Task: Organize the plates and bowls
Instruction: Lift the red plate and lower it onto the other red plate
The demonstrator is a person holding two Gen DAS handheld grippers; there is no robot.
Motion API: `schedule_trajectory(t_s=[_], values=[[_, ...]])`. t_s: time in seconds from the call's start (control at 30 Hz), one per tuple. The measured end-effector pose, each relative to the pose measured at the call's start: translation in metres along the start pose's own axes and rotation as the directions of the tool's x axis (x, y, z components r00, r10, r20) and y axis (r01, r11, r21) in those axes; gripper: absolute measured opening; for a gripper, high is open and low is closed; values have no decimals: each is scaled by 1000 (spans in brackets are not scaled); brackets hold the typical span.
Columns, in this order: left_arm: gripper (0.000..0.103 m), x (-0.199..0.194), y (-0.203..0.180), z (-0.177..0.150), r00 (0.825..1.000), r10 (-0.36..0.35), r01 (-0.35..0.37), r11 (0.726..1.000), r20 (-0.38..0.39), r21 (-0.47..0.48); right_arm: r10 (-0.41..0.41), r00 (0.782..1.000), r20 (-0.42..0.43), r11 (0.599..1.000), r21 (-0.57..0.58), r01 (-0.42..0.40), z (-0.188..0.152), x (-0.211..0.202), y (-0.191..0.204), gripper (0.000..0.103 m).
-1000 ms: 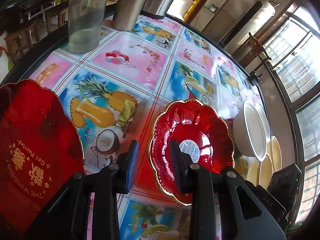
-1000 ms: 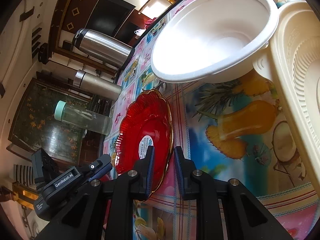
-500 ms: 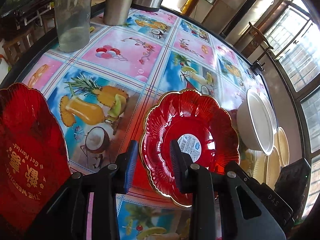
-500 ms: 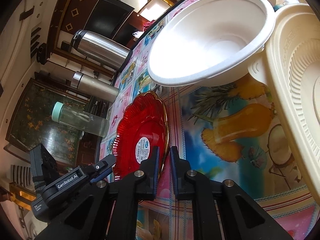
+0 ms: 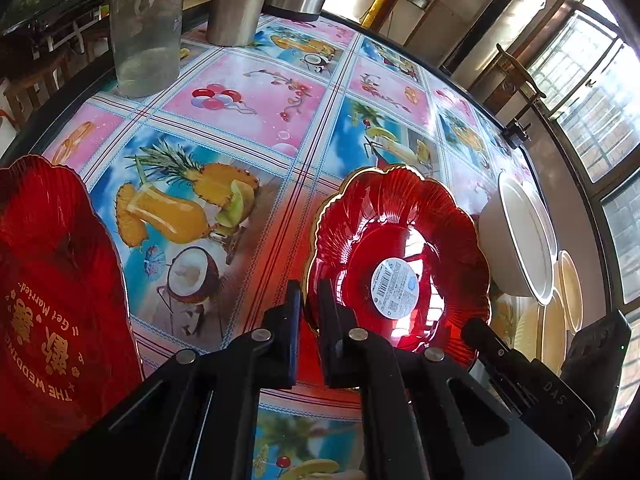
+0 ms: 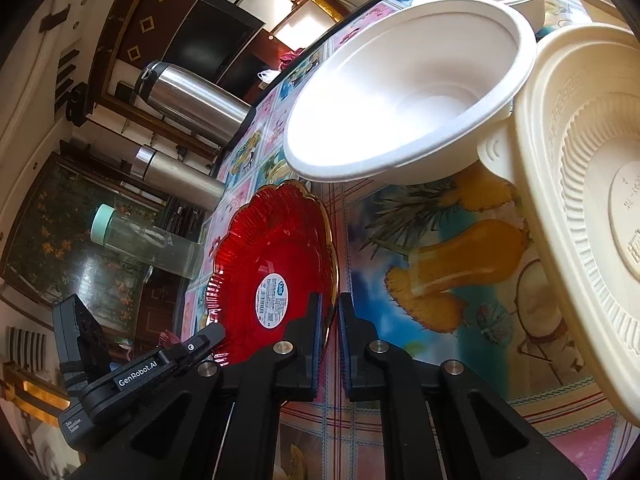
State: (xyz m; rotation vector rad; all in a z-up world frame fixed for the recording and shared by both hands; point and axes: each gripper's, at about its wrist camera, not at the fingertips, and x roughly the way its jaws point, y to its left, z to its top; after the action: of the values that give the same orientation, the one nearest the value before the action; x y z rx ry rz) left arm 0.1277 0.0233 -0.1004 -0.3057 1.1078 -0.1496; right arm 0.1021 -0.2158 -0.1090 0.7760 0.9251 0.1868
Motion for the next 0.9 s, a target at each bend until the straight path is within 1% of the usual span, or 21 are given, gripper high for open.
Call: schedule_trajectory(t_s=[0.17,0.27,0.4,0.53,0.63,0.77,0.83,0.9], values=[[6,1,-5,-5,1000,14,-14,999,11,29,-23,999,22,999,-25,24,0,-4,1,7],[6,-1,-6,-6,1000,-3,3,1000,-2,22,-26,999,25,1000,-17,26,1,-5,-1,7],[6,-13,-6,-9,1000,-31,31,999,2,21,-13,999,39,999,-30,14,-1,-10,1,6],[6,-34,-3,-13,998,-57,57,998,27,23,50,996,69,998,-48,-47,-8,-22,8,6],[6,-56,4,-17,995,-81,80,997,61,23,102,988,117,991,-95,-91,-17,-36,24,6],[6,-93,18,-26,987,-77,73,997,144,29,166,972,167,974,-184,-134,-39,-50,57,6],[6,-115,34,-32,980,-64,62,998,188,18,203,966,159,965,-201,-169,-53,-48,73,6],[6,-133,52,-38,973,-39,40,999,229,3,232,963,133,956,-213,-201,-67,-40,90,6]])
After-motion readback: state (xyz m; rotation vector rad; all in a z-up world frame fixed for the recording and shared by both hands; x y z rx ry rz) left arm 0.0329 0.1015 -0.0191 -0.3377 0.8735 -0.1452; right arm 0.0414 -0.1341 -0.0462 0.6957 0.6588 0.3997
